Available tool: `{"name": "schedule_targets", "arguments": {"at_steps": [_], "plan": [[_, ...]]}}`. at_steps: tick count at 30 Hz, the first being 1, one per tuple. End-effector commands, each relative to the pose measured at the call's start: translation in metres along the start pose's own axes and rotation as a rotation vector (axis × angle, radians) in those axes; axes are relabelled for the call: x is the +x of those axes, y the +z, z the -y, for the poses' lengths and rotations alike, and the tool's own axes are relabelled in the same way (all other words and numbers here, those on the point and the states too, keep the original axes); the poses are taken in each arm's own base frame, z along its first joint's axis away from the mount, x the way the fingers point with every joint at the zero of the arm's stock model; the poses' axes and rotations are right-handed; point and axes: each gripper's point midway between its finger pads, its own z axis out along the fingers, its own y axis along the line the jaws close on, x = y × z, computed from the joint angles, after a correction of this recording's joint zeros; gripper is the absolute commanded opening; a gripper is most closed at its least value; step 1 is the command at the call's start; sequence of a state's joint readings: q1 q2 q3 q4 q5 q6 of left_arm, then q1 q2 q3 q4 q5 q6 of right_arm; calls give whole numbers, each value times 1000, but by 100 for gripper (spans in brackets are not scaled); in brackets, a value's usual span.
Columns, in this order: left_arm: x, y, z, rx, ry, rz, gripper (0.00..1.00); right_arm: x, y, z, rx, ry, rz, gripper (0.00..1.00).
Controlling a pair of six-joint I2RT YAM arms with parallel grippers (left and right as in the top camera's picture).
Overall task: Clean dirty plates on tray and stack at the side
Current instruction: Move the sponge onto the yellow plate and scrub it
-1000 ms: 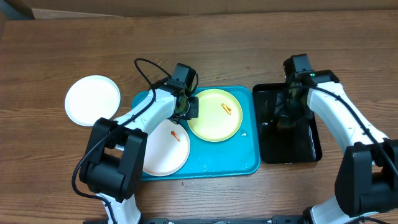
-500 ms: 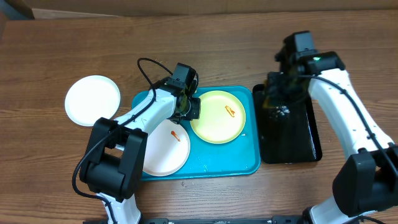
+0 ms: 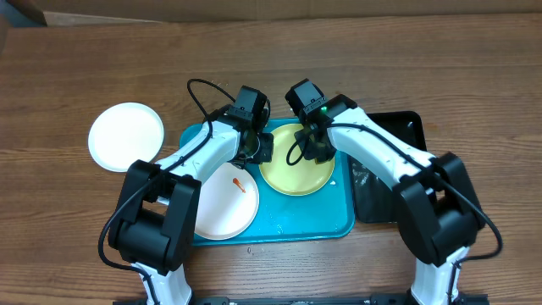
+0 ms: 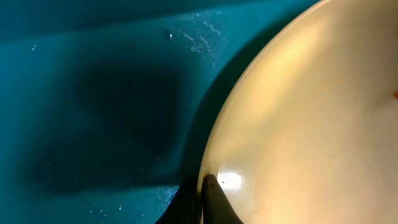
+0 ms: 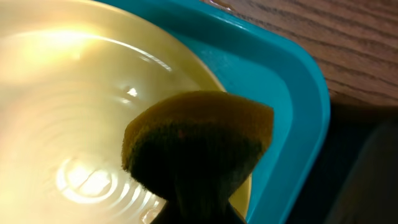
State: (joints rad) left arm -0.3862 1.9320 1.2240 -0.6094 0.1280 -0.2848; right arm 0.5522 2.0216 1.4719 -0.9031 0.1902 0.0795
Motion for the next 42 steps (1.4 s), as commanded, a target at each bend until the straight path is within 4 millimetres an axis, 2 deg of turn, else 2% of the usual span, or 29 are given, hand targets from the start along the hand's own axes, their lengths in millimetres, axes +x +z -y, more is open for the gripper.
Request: {"name": "schedule_targets", "arguments": {"at_steps": [1, 5, 7, 8, 9, 10, 18, 24, 29, 36, 40, 42], "plan": [[6, 6, -2, -11, 24, -26, 4, -8, 11, 13, 47, 13, 7, 4], [6, 6, -2, -11, 24, -26, 4, -5, 22, 14, 51, 16, -15, 5], [6, 6, -2, -11, 24, -26, 4, -4, 23, 14, 48, 16, -20, 18], [6, 6, -2, -11, 24, -26, 4, -4, 23, 13, 45, 16, -21, 20], [6, 6, -2, -11, 24, -26, 4, -4, 23, 12, 41, 16, -22, 20], [6, 6, -2, -11, 24, -26, 5, -3, 23, 11, 33, 17, -23, 4], [6, 6, -2, -10, 23, -26, 5, 2, 30, -2, -38, 21, -29, 4], [6, 6, -2, -11, 24, -26, 5, 17, 44, -12, -126, 20, -57, 4], [5, 6, -1, -9, 24, -23, 5, 29, 35, -45, -344, -85, -100, 4], [5, 6, -1, -9, 24, -23, 5, 47, 24, -64, -482, -126, -163, 4], [6, 6, -1, -9, 24, -23, 5, 46, 15, -71, -534, -118, -171, 4], [6, 6, -1, -10, 24, -24, 5, 37, 2, -76, -597, -120, -159, 4]]}}
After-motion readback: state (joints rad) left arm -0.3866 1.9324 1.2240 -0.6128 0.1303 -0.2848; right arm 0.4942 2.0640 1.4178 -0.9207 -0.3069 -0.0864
